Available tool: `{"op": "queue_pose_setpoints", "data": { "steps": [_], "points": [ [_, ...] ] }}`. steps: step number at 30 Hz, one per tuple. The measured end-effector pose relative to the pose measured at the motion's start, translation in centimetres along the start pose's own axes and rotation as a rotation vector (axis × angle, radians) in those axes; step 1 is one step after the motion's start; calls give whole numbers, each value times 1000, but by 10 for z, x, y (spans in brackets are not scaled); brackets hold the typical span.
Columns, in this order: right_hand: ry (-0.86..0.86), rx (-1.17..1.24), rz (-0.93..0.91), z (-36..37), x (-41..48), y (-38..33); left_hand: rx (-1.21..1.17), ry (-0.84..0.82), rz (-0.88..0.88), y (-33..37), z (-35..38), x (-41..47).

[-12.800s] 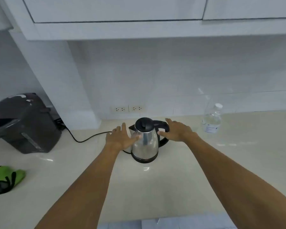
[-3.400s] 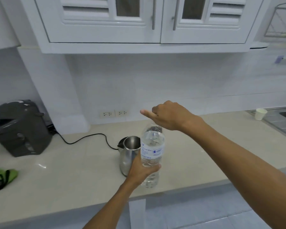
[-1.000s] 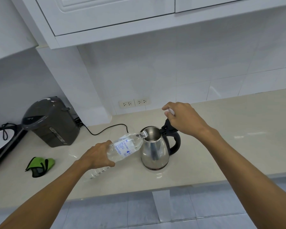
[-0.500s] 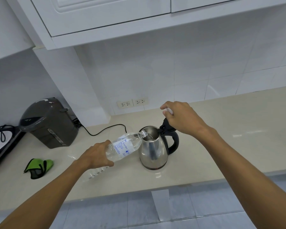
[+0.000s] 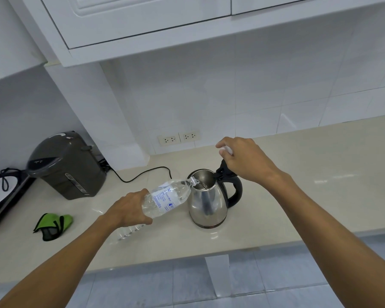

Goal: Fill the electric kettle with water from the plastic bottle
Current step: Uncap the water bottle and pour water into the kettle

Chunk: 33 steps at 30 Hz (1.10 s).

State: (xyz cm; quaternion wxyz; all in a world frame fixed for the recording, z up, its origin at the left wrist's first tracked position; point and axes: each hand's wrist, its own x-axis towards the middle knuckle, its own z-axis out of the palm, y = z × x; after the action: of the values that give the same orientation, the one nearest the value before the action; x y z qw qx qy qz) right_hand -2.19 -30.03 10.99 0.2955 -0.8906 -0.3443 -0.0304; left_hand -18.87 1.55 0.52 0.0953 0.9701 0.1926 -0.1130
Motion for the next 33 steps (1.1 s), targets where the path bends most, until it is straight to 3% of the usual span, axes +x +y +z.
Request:
{"op": "queue_pose_setpoints", "data": {
  "steps": [21,33],
  "points": [
    [-19,86,36,16,2,6,-14,-12,5,-1,2,3],
    [-150,263,108,34,13,8,-114,-11,7,-5,5,6]
  ]
}}
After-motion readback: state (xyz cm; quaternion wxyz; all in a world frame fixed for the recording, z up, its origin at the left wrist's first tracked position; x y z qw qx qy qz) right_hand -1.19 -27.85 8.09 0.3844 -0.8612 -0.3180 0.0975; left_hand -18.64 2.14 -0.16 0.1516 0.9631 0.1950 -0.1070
